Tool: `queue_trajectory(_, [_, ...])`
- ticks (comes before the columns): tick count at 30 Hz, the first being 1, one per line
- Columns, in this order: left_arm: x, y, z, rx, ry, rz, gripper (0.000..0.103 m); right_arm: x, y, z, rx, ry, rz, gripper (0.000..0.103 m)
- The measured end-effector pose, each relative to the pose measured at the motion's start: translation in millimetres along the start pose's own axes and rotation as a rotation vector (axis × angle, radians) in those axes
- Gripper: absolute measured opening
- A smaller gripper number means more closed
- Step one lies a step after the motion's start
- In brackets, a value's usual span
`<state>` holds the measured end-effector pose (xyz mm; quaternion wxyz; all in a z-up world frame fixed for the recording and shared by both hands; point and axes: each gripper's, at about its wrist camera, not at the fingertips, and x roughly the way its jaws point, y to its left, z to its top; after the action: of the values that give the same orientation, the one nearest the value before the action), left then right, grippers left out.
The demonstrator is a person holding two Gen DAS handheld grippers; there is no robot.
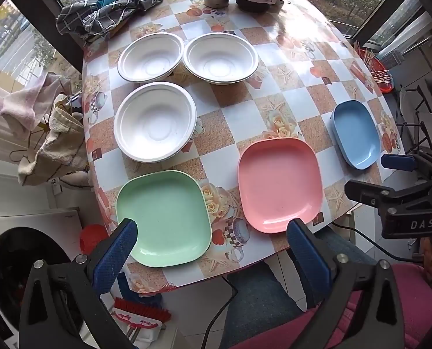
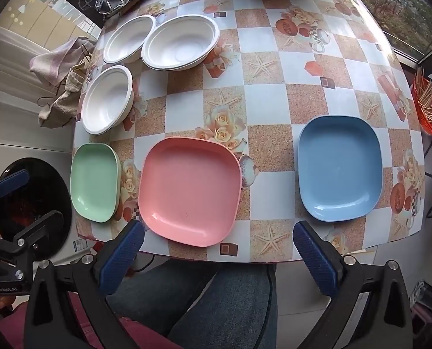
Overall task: Organize plates and bowls
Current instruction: 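Move both grippers toward the pink square plate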
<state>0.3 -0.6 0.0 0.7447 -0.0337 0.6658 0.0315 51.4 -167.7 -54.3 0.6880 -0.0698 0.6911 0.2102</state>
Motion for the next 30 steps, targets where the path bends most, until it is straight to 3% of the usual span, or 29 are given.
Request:
queue_trajectory(9, [-3,5,-3,-0.002,0.002,0.019,0.103,0,-4,0,0.039,0.009,0.014,0.103])
queue_trajectory(14, [4,3,-5,-0.012,0.018,-0.005,0.103,6,-2,-3,0.024,0.006,0.024,0.103])
queue_trajectory(22, [14,4,-9,-0.024,0.061,-0.001,0.103,20,-5,-6,0.044,0.065,0.058,0.103])
queue_trajectory(30, [27,12,1,-0.075,0.028,-0.007,0.103,34,-15,-5,0.068,0.095,0.060,0.103])
